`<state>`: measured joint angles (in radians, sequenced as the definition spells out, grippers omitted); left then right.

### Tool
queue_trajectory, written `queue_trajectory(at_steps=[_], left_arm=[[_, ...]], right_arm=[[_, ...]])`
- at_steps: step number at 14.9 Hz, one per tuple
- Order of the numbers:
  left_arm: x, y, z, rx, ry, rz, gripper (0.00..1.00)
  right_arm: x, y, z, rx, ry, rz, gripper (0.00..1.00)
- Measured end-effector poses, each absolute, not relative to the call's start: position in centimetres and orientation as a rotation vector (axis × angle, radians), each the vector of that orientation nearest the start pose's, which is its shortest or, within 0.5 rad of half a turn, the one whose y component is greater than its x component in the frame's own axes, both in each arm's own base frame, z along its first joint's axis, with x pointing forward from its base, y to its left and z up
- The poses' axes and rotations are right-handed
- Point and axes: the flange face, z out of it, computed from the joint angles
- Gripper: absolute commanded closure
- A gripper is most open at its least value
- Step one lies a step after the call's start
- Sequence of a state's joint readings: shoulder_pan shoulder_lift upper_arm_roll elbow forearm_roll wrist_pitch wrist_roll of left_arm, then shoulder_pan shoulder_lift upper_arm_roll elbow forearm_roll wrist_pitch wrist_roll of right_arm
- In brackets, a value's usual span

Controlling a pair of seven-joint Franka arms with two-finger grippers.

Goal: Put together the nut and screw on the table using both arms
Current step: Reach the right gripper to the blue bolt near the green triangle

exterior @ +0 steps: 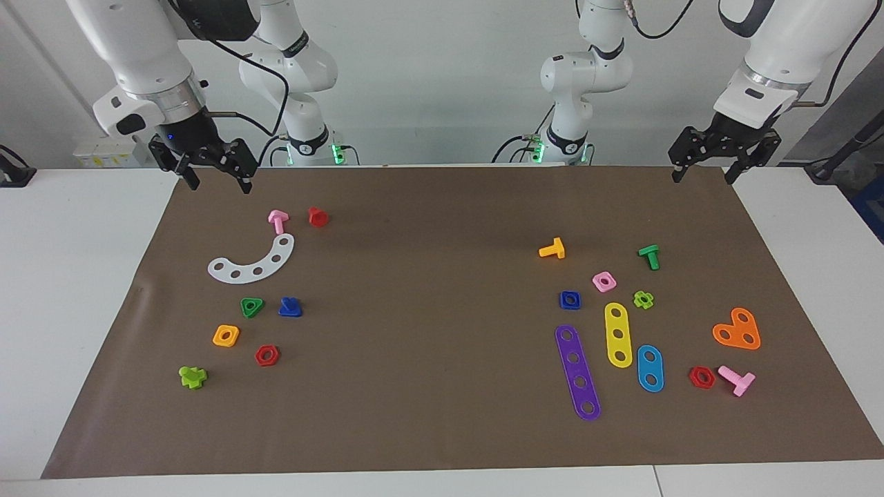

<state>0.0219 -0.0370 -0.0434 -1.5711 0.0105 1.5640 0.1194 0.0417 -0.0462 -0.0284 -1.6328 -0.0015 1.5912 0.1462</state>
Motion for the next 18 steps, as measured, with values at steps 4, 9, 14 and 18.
queue_trajectory(at_steps=[4, 9, 14, 18], left_arm=[[54.3, -1.1, 64.4, -3.12, 0.22, -0.046, 0.0], [54.3, -1.1, 64.4, -3.12, 0.22, -0.046, 0.0], [54.3, -1.1, 64.4, -3.12, 0.22, -0.046, 0.0], [54.3, -1.1, 64.4, -3.12, 0.22, -0.046, 0.0]], right_arm=[[54.2, 0.7, 62.1, -3.135, 0.207, -0.005, 0.0], [55.3, 1.5, 58.2, -3.134, 0.124, -0.098, 0.0], [58.9, 1.6, 48.2, -3.141, -0.081, -0.115, 0.0], [61.1, 2.0, 41.0, -3.141, -0.157, -0.1, 0.01]])
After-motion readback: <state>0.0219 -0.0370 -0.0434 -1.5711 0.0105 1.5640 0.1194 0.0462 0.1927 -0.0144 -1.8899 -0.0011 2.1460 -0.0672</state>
